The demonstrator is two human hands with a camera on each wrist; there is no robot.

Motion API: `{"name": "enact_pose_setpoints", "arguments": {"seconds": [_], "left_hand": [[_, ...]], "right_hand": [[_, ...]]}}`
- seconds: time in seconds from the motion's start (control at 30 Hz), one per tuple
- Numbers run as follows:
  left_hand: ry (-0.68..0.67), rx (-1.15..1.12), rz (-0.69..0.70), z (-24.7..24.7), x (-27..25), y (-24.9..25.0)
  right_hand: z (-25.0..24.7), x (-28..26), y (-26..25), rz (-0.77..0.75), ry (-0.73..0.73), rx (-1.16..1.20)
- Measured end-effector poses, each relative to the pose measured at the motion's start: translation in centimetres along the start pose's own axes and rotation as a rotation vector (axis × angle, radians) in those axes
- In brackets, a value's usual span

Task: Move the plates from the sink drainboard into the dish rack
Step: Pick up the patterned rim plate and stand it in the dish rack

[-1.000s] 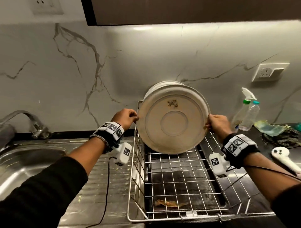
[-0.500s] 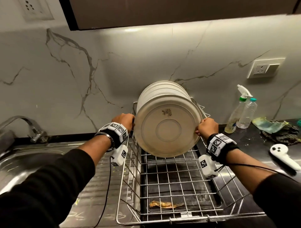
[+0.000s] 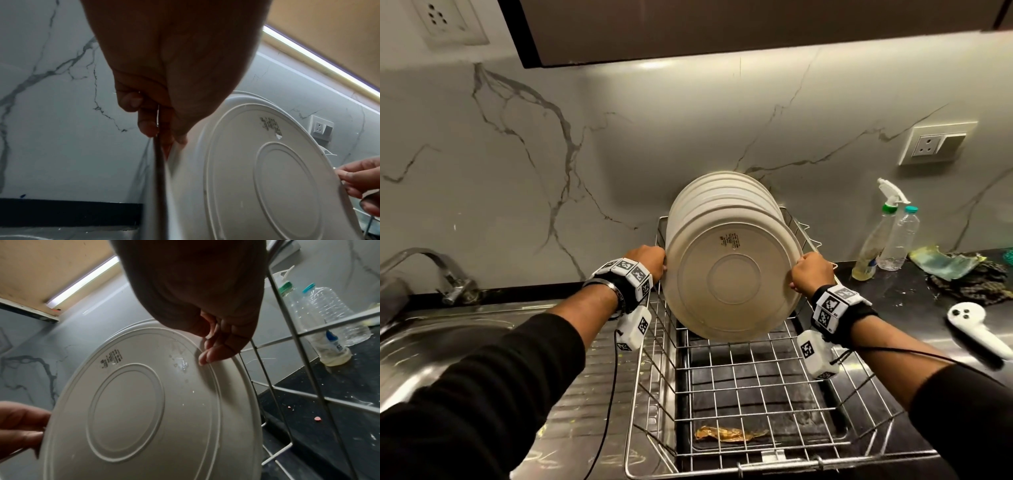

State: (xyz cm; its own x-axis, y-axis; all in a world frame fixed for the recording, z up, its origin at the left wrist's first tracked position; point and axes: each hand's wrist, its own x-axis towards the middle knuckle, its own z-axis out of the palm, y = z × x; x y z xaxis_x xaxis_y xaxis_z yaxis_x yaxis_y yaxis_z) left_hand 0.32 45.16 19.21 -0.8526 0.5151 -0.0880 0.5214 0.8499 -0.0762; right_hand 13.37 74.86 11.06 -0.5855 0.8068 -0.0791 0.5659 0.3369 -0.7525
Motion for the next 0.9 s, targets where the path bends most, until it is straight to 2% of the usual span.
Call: {"name": "enact_pose_setpoints", "arguments": {"seconds": [0.17,0.3,0.5,0.7,0.9], "left_hand": [[-0.024,0.028,0.024,0.2,0.6,0.2],[-0.018,0.107,0.039,0.3,1.3,0.2],[0.006,0.088,0.022,0.3,2.5,-0.3],[-0.051,0.105,0.030,0.1,3.3,-0.2],[-0.088,0.098,0.019,0.4,3.8,-0.1]], "right_hand": [[-0.2,-0.5,-0.7,0.012,-0.004,-0.009],[-0.5,-1.4,-1.7,0.011,-0.056,-0.037],[-1.0,-1.1,-1.7,0.028,-0.133,-0.110],[-0.6,-0.2,-1.7,0.062,-0.188,0.003],[-0.5,-0.6,-2.4,0.068,-0.191,0.009]]}}
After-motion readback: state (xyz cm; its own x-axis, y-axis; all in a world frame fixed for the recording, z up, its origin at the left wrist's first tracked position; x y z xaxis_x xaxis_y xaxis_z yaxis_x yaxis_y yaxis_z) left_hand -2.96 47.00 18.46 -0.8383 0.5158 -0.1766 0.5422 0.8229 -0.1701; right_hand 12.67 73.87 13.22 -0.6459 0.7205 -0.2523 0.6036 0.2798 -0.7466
